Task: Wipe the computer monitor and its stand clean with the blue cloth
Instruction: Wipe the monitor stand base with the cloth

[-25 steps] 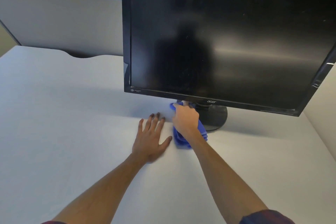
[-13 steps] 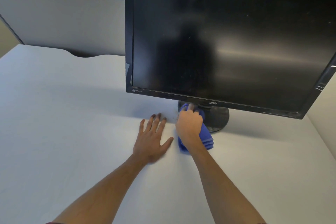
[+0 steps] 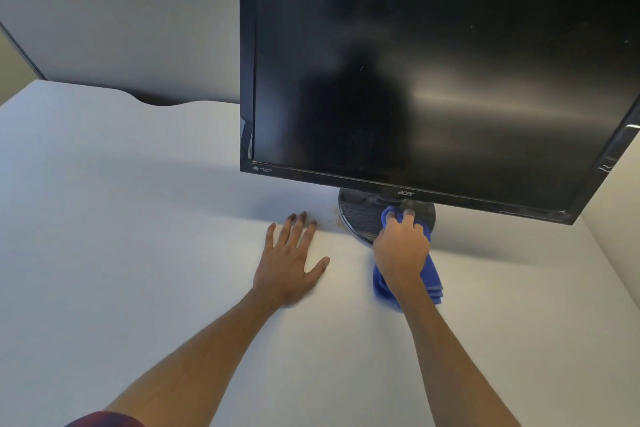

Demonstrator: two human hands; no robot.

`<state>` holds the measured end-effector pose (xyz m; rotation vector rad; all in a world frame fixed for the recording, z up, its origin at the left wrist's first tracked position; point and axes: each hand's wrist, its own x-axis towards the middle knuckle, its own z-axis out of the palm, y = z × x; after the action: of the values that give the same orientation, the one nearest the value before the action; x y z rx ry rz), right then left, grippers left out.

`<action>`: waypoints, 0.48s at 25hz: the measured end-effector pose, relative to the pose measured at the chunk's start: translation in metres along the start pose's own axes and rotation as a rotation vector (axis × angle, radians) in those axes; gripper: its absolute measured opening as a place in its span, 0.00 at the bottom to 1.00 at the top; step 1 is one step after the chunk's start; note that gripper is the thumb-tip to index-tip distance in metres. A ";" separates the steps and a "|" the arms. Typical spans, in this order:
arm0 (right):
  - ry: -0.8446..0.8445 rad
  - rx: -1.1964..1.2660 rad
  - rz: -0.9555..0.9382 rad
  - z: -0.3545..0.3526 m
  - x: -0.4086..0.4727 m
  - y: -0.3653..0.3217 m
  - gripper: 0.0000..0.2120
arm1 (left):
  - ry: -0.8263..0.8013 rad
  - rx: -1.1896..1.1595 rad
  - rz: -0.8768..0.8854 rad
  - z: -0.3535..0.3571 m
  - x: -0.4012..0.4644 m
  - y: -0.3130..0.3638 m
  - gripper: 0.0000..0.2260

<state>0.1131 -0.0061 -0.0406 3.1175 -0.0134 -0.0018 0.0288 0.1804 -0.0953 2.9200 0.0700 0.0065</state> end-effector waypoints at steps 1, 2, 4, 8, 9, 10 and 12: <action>-0.003 -0.015 -0.027 0.001 0.001 -0.009 0.24 | -0.004 0.002 -0.003 0.000 0.000 0.000 0.33; -0.004 -0.025 -0.062 0.002 0.002 -0.019 0.24 | -0.003 0.001 -0.005 0.000 0.000 0.001 0.33; -0.016 -0.022 -0.155 0.001 0.002 -0.044 0.25 | -0.002 -0.005 -0.007 -0.001 0.000 0.002 0.33; -0.079 0.087 -0.281 -0.004 0.011 -0.067 0.23 | -0.005 -0.006 -0.010 -0.002 -0.001 0.002 0.33; -0.097 0.133 -0.264 -0.007 0.013 -0.060 0.22 | -0.006 -0.004 -0.008 -0.001 -0.001 0.001 0.33; -0.098 0.157 -0.212 -0.009 0.013 -0.048 0.20 | -0.010 -0.004 -0.006 -0.001 -0.002 0.000 0.33; -0.032 0.157 -0.023 -0.010 0.012 -0.018 0.17 | -0.010 0.001 -0.003 -0.002 -0.002 0.000 0.33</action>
<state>0.1252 0.0120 -0.0312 3.2744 0.0229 -0.0540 0.0269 0.1804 -0.0936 2.9207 0.0725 -0.0085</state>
